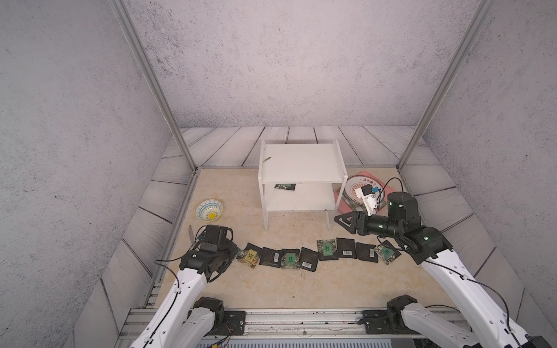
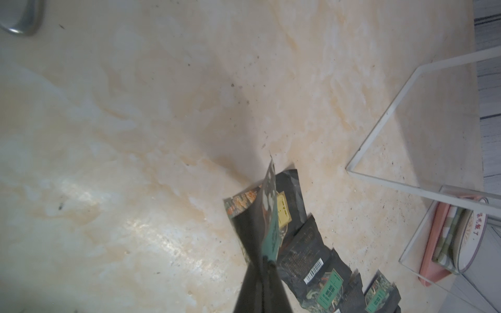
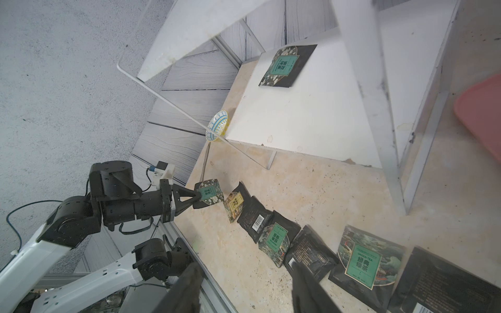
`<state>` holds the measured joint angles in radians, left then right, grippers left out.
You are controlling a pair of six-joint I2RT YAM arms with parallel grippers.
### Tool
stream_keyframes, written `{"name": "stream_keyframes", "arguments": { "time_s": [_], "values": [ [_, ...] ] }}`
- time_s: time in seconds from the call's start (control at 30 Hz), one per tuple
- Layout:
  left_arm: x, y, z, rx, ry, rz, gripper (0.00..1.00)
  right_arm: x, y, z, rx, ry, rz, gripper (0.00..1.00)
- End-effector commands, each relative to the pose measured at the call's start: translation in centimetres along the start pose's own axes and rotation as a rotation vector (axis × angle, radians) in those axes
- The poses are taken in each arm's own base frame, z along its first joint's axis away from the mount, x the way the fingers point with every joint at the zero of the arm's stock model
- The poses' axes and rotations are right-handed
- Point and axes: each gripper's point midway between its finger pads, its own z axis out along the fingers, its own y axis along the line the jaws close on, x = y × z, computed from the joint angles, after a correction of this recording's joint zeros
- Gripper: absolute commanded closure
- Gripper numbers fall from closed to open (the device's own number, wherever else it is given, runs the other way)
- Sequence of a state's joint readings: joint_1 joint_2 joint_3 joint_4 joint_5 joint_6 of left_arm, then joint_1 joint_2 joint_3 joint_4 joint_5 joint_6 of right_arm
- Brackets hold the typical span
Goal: Remove the tea bags from the shelf
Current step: Place the tea bag at the center of the board.
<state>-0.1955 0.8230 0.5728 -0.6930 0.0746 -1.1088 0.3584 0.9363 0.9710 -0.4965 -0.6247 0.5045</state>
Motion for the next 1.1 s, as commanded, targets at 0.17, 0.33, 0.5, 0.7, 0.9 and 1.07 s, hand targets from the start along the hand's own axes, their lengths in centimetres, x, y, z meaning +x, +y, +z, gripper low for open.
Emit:
{"name": "stream_keyframes", "arguments": {
  "time_s": [0.17, 0.33, 0.5, 0.7, 0.9, 1.07],
  "values": [
    [-1.9, 1.4, 1.9, -0.006, -0.062, -0.099, 0.97, -0.5, -0.1, -0.2, 0.009, -0.024, -0.011, 0.43],
    [-2.0, 1.4, 2.6, 0.004, -0.058, -0.103, 0.9, -0.6, -0.1, 0.0, 0.008, -0.023, -0.01, 0.43],
    [-1.6, 2.5, 2.5, -0.035, -0.05, -0.109, 0.74, -0.7, -0.2, 0.3, 0.003, -0.017, -0.002, 0.43],
    [-1.3, 3.1, 1.1, -0.072, -0.047, -0.116, 0.59, -0.7, -0.2, 0.3, 0.0, -0.018, -0.001, 0.43],
    [-1.7, 2.0, -0.6, -0.044, -0.056, -0.093, 0.55, -0.5, -0.2, 0.1, 0.008, -0.019, -0.009, 0.43],
    [-2.8, -1.9, -1.7, 0.094, -0.062, 0.002, 0.45, -0.9, -0.2, 0.0, 0.009, -0.022, 0.002, 0.42]
  ]
}}
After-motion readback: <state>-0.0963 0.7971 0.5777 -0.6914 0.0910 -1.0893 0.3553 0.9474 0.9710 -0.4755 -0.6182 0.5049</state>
